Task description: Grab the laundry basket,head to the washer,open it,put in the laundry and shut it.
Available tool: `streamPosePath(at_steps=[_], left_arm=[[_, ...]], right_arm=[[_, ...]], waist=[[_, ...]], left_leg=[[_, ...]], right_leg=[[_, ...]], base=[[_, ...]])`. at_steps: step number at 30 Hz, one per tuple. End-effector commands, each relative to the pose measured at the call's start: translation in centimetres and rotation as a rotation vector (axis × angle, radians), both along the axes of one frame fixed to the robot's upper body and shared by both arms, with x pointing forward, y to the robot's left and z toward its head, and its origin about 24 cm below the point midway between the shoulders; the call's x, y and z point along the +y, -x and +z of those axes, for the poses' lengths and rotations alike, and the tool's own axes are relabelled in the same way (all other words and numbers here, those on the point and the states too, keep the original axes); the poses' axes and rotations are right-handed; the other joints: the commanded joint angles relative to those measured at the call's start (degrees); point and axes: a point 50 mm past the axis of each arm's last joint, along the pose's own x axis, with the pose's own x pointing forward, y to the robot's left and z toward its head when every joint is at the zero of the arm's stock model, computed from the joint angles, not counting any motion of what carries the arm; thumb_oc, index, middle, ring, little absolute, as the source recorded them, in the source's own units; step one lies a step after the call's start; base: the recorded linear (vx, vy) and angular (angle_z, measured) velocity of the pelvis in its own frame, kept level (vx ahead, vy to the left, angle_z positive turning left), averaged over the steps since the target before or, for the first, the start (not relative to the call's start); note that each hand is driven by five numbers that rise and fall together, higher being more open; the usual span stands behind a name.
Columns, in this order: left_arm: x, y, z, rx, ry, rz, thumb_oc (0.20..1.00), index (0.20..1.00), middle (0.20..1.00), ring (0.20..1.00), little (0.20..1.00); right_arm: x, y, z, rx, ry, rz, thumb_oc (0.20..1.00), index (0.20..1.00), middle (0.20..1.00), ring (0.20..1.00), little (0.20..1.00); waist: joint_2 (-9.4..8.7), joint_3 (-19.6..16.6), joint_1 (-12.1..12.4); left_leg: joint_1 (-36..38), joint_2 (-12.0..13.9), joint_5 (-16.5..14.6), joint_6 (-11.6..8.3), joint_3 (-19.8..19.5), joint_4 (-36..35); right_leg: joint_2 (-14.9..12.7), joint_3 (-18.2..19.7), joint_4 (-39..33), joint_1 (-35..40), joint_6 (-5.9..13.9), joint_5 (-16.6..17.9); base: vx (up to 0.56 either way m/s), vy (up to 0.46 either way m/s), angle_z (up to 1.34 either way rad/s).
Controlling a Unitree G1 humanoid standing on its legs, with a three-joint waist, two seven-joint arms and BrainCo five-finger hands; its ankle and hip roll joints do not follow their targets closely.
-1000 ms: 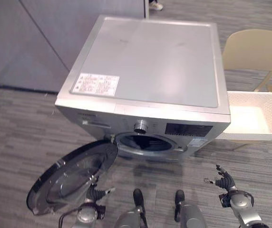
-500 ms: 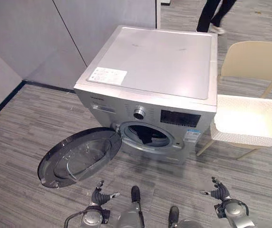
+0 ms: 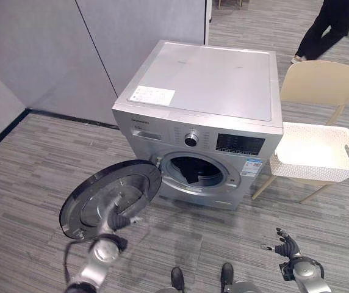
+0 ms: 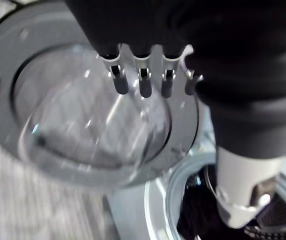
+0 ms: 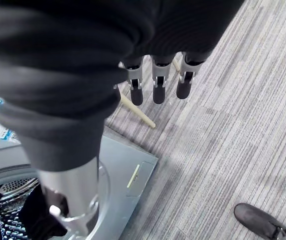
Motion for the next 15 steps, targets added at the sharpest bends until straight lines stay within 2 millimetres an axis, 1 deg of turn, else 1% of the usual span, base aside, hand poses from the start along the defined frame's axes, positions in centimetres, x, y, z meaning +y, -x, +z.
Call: streamPosePath(at_steps=[1, 2, 3, 5, 6, 7, 8, 9, 10, 11, 12, 13, 14, 15], left_arm=[[2.5, -2.9, 4.6, -0.191, -0.170, 0.038, 1.000, 1.000, 1.000, 1.000, 1.000], [3.3, -3.3, 5.4, -0.204, -0.219, 0.053, 1.000, 1.000, 1.000, 1.000, 1.000], [4.5, -3.5, 6.2, -0.207, -0.280, 0.079, 1.000, 1.000, 1.000, 1.000, 1.000], [6.5, -3.4, 6.6, -0.169, -0.350, 0.138, 1.000, 1.000, 1.000, 1.000, 1.000], [6.5, -3.4, 6.6, -0.170, -0.351, 0.138, 1.000, 1.000, 1.000, 1.000, 1.000], [7.4, -3.3, 6.7, -0.149, -0.377, 0.160, 1.000, 1.000, 1.000, 1.000, 1.000], [9.6, -2.5, 6.4, -0.055, -0.442, 0.216, 1.000, 1.000, 1.000, 1.000, 1.000], [10.7, -2.0, 6.3, -0.007, -0.467, 0.239, 1.000, 1.000, 1.000, 1.000, 1.000], [10.7, -2.0, 6.3, -0.007, -0.467, 0.239, 1.000, 1.000, 1.000, 1.000, 1.000], [12.3, -1.3, 6.4, 0.066, -0.512, 0.275, 1.000, 1.000, 1.000, 1.000, 1.000], [13.1, -0.9, 6.6, 0.101, -0.535, 0.290, 1.000, 1.000, 1.000, 1.000, 1.000], [14.4, -0.4, 7.1, 0.145, -0.561, 0.319, 1.000, 1.000, 1.000, 1.000, 1.000], [14.4, -0.4, 7.2, 0.145, -0.561, 0.318, 1.000, 1.000, 1.000, 1.000, 1.000], [15.3, -0.1, 7.7, 0.165, -0.568, 0.348, 1.000, 1.000, 1.000, 1.000, 1.000]], right_arm=[[-0.3, -0.9, 1.0, -0.063, 0.021, 0.035, 1.000, 1.000, 1.000, 1.000, 1.000], [-0.4, -0.8, 1.1, -0.065, 0.023, 0.037, 1.000, 1.000, 1.000, 1.000, 1.000], [-0.6, -0.7, 1.3, -0.068, 0.028, 0.043, 1.000, 1.000, 1.000, 1.000, 1.000], [-0.7, -0.5, 1.3, -0.062, 0.035, 0.056, 1.000, 1.000, 1.000, 1.000, 1.000], [-0.7, -0.5, 1.3, -0.062, 0.035, 0.056, 1.000, 1.000, 1.000, 1.000, 1.000], [-0.8, -0.4, 1.3, -0.059, 0.040, 0.061, 1.000, 1.000, 1.000, 1.000, 1.000], [-1.2, -0.4, 1.4, -0.052, 0.052, 0.072, 1.000, 1.000, 1.000, 1.000, 1.000], [-1.4, -0.4, 1.5, -0.052, 0.060, 0.077, 1.000, 1.000, 1.000, 1.000, 1.000], [-1.4, -0.4, 1.5, -0.052, 0.060, 0.077, 1.000, 1.000, 1.000, 1.000, 1.000], [-1.6, -0.3, 1.7, -0.052, 0.068, 0.090, 1.000, 1.000, 1.000, 1.000, 1.000], [-1.8, -0.3, 1.8, -0.051, 0.072, 0.099, 1.000, 1.000, 1.000, 1.000, 1.000], [-2.1, -0.4, 2.2, -0.057, 0.087, 0.117, 1.000, 1.000, 1.000, 1.000, 1.000], [-2.1, -0.4, 2.2, -0.058, 0.087, 0.117, 1.000, 1.000, 1.000, 1.000, 1.000], [-2.2, -0.2, 2.3, -0.054, 0.089, 0.130, 1.000, 1.000, 1.000, 1.000, 1.000]], waist=[[-1.70, -3.63, -1.15], [-1.78, -3.71, -1.29], [-1.75, -3.76, -1.55], [-1.84, -3.87, -1.89], [-1.86, -3.84, -1.84], [-1.87, -3.80, -1.94], [-1.84, -3.85, -2.43], [-1.86, -3.83, -2.62], [-1.87, -3.83, -2.55], [-2.05, -3.71, -2.94], [-2.25, -3.63, -3.07], [-3.11, -2.97, -3.30], [-3.13, -3.04, -3.27], [-3.93, -2.90, -3.43]], left_leg=[[-0.46, -1.27, -2.53, -2.01, -0.52, 0.08], [-0.34, -1.30, -2.67, -1.99, -0.38, 0.08], [-0.19, -1.36, -2.82, -1.91, -0.18, 0.08], [0.10, -1.54, -3.04, -1.68, 0.20, 0.08], [0.12, -1.55, -3.05, -1.68, 0.23, 0.08], [0.17, -1.56, -3.14, -1.61, 0.39, 0.08], [0.15, -1.48, -3.33, -1.46, 1.04, 0.08], [0.04, -1.48, -3.40, -1.39, 1.40, 0.08], [0.02, -1.48, -3.41, -1.38, 1.44, 0.08], [-0.35, -1.42, -3.38, -1.25, 1.85, 0.08], [-0.65, -1.29, -3.30, -1.23, 2.01, 0.08], [-1.92, -0.91, -2.97, -1.20, 2.37, 0.08], [-2.01, -0.91, -2.96, -1.20, 2.39, 0.08], [-3.37, -0.39, -2.64, -1.19, 2.63, 0.08]], right_leg=[[-1.03, 2.11, 2.80, 2.64, 5.71, -6.21], [-1.17, 2.14, 2.81, 2.61, 5.89, -6.13], [-1.29, 2.21, 2.83, 2.54, 6.07, -6.02], [-1.52, 2.62, 2.76, 2.52, 6.31, -5.69], [-1.52, 2.65, 2.76, 2.53, 6.32, -5.68], [-1.57, 2.92, 2.74, 2.43, 6.42, -5.56], [-1.66, 3.43, 2.68, 2.04, 6.69, -5.26], [-1.68, 3.69, 2.67, 1.72, 6.87, -5.01], [-1.68, 3.73, 2.68, 1.68, 6.88, -5.01], [-1.59, 4.32, 2.74, 0.91, 7.12, -4.66], [-1.51, 4.58, 2.75, 0.44, 7.19, -4.48], [-1.20, 4.99, 2.68, -1.01, 7.41, -3.92], [-1.20, 5.00, 2.70, -1.12, 7.41, -3.91], [-0.88, 5.19, 2.47, -2.59, 7.68, -3.14]], base=[[0.04, 0.064, -0.18], [0.04, 0.067, -0.11], [0.04, 0.058, -0.07], [0.03, 0.047, -0.07], [0.02, 0.037, -0.17], [0.01, 0.065, -0.22], [0.01, 0.095, -0.27], [0.01, 0.081, -0.26], [-0.01, 0.076, -0.23], [-0.02, 0.068, -0.14], [-0.07, 0.098, -0.11], [-0.06, 0.054, -0.17], [-0.10, 0.029, -0.29], [-0.08, 0.003, -0.27]])
